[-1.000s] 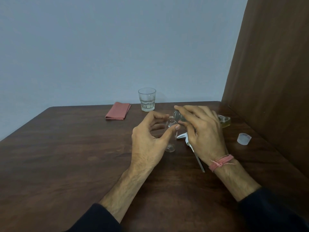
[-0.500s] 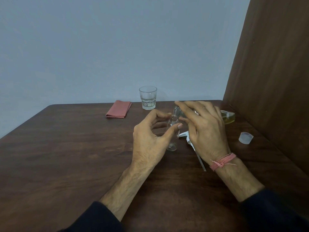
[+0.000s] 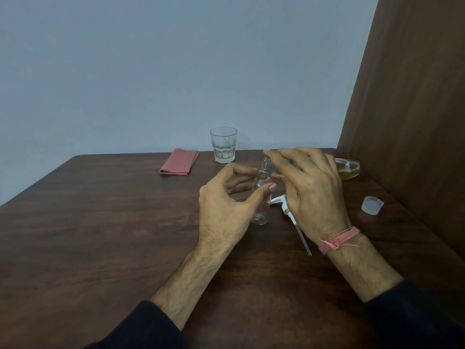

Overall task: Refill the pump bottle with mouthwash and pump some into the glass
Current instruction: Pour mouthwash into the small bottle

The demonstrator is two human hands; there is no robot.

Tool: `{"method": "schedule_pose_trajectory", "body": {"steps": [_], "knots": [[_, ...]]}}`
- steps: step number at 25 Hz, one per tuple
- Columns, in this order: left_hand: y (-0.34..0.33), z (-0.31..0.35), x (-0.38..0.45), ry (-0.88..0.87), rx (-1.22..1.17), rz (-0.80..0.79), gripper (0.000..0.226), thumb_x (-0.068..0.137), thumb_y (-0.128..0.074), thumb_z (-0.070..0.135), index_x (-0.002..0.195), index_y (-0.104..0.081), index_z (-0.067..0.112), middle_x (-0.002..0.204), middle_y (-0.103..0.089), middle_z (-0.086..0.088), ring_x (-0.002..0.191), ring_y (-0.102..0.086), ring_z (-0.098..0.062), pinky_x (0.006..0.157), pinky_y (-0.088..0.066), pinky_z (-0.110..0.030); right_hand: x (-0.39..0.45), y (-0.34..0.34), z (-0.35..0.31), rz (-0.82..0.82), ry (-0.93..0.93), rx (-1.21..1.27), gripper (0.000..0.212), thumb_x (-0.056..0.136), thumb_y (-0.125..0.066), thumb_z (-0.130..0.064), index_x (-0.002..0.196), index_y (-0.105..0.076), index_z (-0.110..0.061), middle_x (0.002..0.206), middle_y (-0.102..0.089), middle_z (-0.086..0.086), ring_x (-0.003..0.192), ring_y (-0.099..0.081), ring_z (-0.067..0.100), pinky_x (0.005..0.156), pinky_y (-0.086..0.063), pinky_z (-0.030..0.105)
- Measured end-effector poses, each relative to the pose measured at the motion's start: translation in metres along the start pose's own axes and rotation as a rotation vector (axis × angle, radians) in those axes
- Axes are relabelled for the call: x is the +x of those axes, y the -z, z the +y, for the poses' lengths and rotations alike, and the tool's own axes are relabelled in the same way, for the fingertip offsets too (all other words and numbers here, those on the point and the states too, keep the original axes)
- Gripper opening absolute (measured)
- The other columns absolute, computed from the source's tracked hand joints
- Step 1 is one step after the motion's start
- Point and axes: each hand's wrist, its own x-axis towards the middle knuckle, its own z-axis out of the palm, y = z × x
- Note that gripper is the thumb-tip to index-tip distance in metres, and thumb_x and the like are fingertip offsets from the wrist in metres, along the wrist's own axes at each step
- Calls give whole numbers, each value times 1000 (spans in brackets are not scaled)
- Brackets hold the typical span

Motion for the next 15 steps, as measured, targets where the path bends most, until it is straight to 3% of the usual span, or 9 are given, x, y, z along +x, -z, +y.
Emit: {"method": "schedule_pose_trajectory", "body": {"steps": [15], "knots": [[1, 0, 1, 21, 35, -7, 39, 78, -108, 40, 104, -83, 27, 104, -89, 16, 97, -86, -2, 87, -73, -36, 1, 3, -1, -11, 19, -49, 67, 87, -73, 3, 150, -64, -16, 133, -72, 2, 120, -62, 32, 103, -46, 49]]}}
